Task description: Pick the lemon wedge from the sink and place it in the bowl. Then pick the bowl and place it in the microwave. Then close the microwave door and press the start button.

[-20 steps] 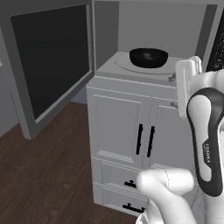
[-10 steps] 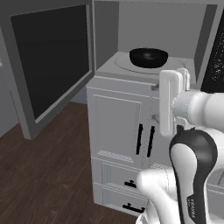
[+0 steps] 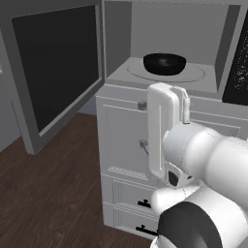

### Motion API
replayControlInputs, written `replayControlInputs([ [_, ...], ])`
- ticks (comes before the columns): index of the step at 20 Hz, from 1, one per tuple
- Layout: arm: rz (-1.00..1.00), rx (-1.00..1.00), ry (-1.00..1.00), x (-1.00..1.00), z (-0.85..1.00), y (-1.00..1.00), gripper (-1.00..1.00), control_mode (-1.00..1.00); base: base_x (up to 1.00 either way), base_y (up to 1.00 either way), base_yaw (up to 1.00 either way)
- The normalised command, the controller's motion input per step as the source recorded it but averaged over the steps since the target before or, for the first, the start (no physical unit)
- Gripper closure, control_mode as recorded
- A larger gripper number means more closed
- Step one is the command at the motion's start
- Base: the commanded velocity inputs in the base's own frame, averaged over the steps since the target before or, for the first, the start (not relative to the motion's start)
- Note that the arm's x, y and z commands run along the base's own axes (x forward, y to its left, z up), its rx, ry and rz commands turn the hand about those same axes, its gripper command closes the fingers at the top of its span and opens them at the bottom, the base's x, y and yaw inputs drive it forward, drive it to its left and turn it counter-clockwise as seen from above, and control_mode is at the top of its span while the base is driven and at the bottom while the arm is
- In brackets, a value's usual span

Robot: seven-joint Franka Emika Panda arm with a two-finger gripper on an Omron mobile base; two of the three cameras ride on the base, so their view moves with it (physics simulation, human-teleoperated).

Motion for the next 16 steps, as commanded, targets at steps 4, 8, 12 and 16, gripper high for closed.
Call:
replayControlInputs([
  [4, 0.0, 0.0, -0.18, -0.52, -0.01, 0.99, -1.0, -1.0, 0.0, 0.0, 0.0],
  [8, 0.0, 0.06, -0.13, -0.5, -0.01, 0.84, -1.0, -1.0, 0.0, 0.0, 0.0],
  [12, 0.0, 0.09, -0.06, -0.3, -0.08, 0.81, -1.0, -1.0, 0.0, 0.0, 0.0],
  [16, -0.01, 0.07, -0.06, -0.09, -0.14, 0.81, -1.0, -1.0, 0.0, 0.0, 0.0],
])
